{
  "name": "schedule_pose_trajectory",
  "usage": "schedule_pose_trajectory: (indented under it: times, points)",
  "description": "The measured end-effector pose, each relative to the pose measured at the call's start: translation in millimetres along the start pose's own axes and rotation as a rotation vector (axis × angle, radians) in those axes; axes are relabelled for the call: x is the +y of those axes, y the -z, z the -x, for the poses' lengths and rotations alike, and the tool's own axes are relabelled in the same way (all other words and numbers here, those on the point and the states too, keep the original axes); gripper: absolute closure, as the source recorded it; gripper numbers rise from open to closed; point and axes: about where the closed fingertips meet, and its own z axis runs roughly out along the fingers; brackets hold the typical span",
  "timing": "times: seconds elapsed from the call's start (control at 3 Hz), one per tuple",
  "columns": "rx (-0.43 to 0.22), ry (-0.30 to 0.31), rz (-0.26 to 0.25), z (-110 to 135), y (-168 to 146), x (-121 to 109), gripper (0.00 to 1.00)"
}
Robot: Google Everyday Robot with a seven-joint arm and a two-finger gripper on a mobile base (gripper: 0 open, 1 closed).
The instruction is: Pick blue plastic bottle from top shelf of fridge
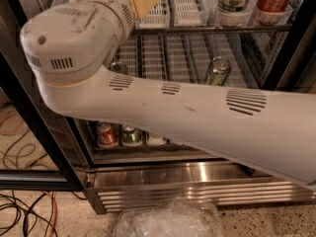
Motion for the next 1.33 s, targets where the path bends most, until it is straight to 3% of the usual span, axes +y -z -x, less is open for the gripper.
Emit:
schedule_pose_trajectory:
  times: [1.0,1.33]
  points:
    - [-0.051,-0.041,-0.054,11.7,-8.4,-2.2,0.04]
    - [-0.045,-0.068,-0.048,10.9,-13.7,1.2,0.04]
